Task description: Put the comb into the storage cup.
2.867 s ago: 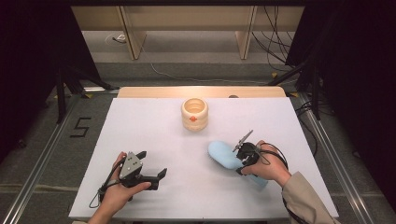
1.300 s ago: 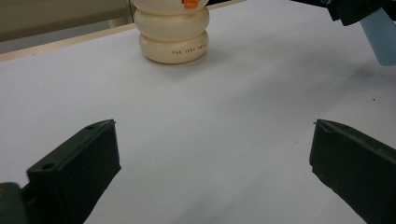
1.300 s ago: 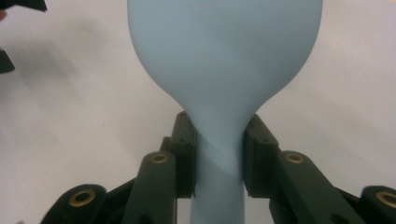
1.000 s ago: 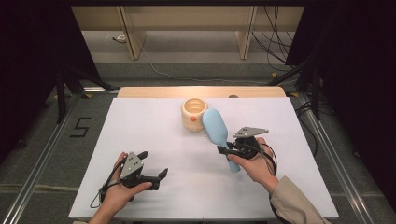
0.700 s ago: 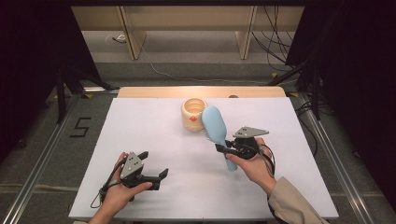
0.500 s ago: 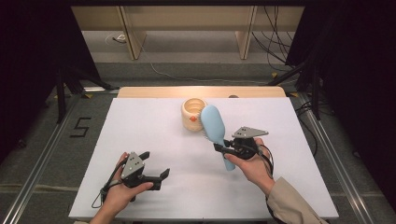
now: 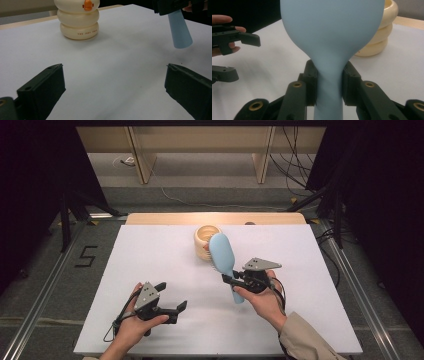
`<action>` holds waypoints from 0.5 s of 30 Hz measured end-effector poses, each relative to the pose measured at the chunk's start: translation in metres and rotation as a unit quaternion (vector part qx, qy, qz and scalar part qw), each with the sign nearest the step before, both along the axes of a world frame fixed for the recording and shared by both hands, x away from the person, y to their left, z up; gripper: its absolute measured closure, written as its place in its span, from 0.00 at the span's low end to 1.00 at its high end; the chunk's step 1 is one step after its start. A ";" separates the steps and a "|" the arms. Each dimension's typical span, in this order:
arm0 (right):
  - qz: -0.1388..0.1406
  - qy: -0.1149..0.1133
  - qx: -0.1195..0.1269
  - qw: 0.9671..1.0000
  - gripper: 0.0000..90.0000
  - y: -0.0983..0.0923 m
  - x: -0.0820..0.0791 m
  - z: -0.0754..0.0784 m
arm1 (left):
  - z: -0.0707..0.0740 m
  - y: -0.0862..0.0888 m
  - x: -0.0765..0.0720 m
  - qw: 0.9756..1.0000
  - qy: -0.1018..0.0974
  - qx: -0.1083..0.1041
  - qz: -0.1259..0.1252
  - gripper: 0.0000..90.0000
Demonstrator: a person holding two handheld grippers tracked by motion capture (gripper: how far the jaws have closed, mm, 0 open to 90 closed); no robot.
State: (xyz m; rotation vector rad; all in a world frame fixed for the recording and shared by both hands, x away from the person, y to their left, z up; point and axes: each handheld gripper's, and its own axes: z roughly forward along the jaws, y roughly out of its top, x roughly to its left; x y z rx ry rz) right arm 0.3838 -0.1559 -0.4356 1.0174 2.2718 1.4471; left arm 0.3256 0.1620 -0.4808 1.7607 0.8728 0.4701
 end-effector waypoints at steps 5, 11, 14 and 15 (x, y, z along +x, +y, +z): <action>0.000 -0.005 0.005 1.000 0.78 0.004 -0.002 0.000 | 0.002 -0.008 0.001 1.000 0.004 -0.005 -0.005 0.03; 0.003 -0.005 0.013 1.000 0.78 0.010 -0.004 -0.001 | 0.004 -0.020 0.002 1.000 0.009 -0.013 -0.018 0.04; 0.006 -0.007 0.014 1.000 0.78 0.013 -0.004 0.000 | 0.004 -0.026 0.003 1.000 0.009 -0.013 -0.024 0.04; 0.008 -0.005 0.013 1.000 0.78 0.014 -0.004 0.000 | 0.005 -0.027 0.003 1.000 0.009 -0.012 -0.025 0.04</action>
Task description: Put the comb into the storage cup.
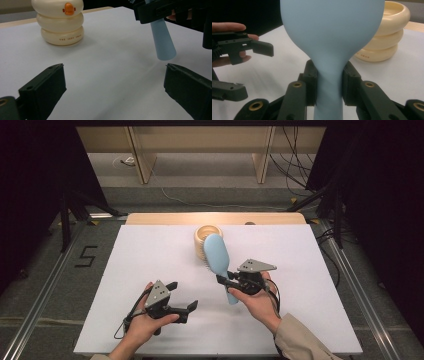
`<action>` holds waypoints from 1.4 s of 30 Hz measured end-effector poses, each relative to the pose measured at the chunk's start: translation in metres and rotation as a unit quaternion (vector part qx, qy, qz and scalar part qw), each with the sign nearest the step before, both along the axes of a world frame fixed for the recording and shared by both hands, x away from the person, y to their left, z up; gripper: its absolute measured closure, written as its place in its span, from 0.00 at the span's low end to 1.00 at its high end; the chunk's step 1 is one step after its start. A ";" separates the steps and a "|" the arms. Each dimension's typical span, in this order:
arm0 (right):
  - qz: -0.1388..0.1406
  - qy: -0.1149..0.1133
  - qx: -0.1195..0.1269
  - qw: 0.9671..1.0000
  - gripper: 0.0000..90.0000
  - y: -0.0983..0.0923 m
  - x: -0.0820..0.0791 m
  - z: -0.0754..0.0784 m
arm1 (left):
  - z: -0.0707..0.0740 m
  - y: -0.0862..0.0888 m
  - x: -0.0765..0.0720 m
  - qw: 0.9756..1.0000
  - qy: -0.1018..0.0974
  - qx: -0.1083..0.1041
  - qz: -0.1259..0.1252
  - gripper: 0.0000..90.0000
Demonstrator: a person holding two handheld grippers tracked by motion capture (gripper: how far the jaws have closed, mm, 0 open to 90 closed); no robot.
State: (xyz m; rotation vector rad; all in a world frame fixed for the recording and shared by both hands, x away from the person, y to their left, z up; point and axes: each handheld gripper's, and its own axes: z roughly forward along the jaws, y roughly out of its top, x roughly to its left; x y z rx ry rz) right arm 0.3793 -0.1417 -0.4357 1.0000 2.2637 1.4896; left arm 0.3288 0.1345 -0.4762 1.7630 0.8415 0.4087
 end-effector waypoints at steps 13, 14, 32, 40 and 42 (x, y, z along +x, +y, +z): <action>0.002 -0.004 0.012 1.000 0.78 0.008 -0.003 0.000 | 0.001 -0.030 0.005 1.000 0.009 -0.009 -0.027 0.06; 0.003 -0.003 0.012 1.000 0.78 0.008 -0.003 0.000 | 0.001 -0.033 0.006 0.999 0.010 -0.010 -0.030 0.06; 0.008 -0.005 0.015 1.000 0.78 0.016 -0.006 -0.002 | -0.001 -0.056 0.015 0.998 0.018 -0.035 -0.041 0.15; 0.010 -0.009 0.016 1.000 0.78 0.019 -0.007 -0.003 | -0.003 -0.062 0.017 0.998 0.019 -0.041 -0.050 0.19; 0.012 -0.008 0.017 1.000 0.78 0.020 -0.007 -0.003 | -0.003 -0.062 0.017 0.998 0.020 -0.043 -0.051 0.21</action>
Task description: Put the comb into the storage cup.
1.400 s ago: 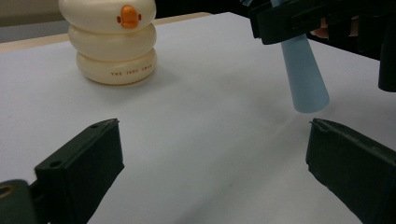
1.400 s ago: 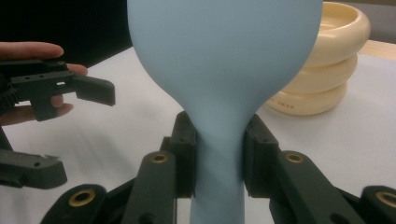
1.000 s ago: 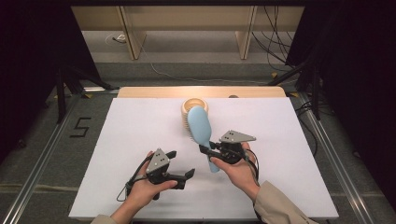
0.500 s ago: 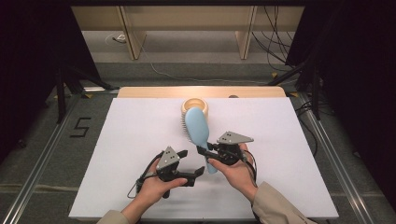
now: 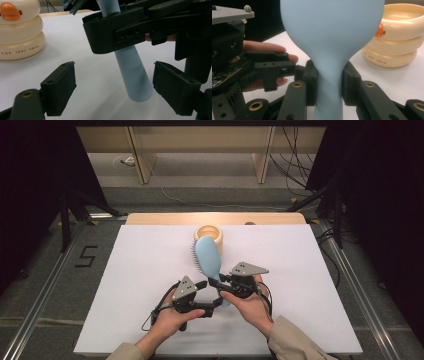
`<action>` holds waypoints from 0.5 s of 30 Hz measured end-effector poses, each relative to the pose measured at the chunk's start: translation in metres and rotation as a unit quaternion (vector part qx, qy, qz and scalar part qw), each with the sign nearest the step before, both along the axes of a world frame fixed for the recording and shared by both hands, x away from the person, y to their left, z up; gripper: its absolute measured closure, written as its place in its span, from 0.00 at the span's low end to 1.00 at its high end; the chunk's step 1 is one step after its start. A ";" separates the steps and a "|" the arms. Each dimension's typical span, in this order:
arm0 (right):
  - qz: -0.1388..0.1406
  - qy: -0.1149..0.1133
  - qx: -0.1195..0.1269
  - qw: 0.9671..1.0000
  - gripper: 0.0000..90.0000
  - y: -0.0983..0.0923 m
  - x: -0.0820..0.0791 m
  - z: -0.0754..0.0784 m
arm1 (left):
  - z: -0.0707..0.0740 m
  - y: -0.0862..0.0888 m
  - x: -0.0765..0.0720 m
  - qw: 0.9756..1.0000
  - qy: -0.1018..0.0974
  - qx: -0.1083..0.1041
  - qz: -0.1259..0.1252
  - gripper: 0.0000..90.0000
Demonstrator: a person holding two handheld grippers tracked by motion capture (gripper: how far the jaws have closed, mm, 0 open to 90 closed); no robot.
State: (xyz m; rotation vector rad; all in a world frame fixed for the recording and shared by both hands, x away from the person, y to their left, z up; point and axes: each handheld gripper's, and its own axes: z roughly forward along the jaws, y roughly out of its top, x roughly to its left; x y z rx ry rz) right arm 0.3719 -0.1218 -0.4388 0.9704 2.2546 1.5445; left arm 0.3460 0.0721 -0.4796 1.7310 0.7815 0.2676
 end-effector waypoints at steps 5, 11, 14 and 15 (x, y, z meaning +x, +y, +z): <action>0.002 -0.001 0.001 1.000 0.78 0.002 0.000 -0.001 | -0.001 -0.002 0.001 1.000 0.002 -0.003 -0.003 0.24; 0.002 -0.004 0.002 1.000 0.78 0.003 -0.001 -0.001 | -0.002 -0.003 0.001 1.000 0.003 -0.006 -0.005 0.28; 0.003 -0.003 0.004 1.000 0.78 0.004 -0.001 -0.001 | -0.002 -0.003 0.002 1.000 0.004 -0.008 -0.006 0.31; 0.004 -0.002 0.004 1.000 0.78 0.004 -0.001 -0.001 | -0.002 -0.003 0.002 1.000 0.002 -0.007 -0.006 0.33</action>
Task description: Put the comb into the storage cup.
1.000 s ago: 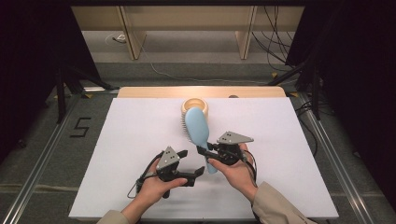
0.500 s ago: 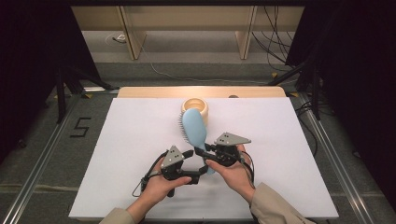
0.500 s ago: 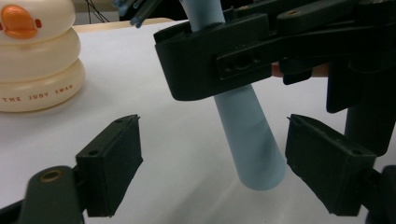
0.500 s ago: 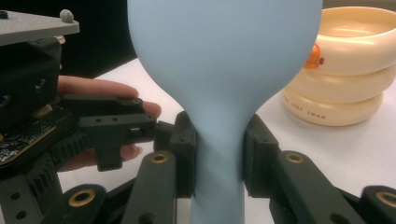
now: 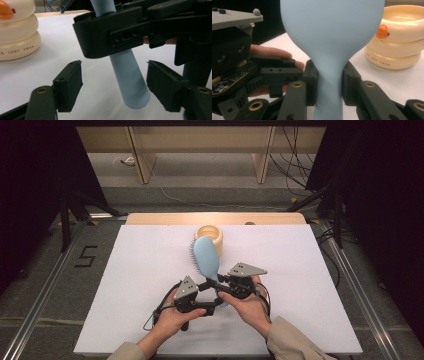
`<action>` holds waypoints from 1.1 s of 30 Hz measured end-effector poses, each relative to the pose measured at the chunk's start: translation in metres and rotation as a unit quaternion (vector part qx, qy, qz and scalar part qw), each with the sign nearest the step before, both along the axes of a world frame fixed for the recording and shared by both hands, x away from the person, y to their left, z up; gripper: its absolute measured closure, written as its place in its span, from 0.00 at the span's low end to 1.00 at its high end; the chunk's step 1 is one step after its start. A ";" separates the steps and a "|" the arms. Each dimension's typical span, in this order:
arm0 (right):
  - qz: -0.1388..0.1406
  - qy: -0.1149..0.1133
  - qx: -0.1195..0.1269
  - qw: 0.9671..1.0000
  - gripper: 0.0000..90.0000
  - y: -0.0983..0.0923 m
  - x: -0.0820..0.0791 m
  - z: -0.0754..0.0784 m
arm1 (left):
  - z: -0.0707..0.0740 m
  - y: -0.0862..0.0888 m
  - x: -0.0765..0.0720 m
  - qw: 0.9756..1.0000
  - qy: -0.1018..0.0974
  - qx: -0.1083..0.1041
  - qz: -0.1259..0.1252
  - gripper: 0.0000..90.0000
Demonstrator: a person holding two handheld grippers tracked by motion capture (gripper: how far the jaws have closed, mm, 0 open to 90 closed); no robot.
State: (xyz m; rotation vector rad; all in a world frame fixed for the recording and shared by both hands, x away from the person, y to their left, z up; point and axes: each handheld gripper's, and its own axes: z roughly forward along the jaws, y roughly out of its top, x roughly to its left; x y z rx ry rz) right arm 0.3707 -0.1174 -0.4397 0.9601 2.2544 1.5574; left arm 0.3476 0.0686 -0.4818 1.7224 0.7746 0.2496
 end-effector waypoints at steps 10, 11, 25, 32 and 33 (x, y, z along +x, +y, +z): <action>0.001 -0.001 0.002 1.000 0.78 0.002 -0.001 -0.001 | -0.001 -0.001 0.000 1.000 0.001 -0.004 -0.004 0.41; 0.001 -0.001 0.002 1.000 0.78 0.002 -0.001 -0.001 | -0.001 -0.002 0.000 1.000 0.001 -0.004 -0.004 0.42; -0.006 -0.010 0.008 1.000 0.78 0.002 0.000 -0.001 | -0.002 0.000 0.001 0.999 0.016 -0.033 -0.012 0.61; -0.005 -0.013 0.004 1.000 0.78 0.002 0.000 -0.001 | -0.003 0.001 0.001 0.999 0.024 -0.045 -0.009 0.70; -0.005 -0.014 0.004 1.000 0.78 0.002 0.000 -0.001 | -0.003 0.002 0.001 0.999 0.026 -0.047 -0.006 0.71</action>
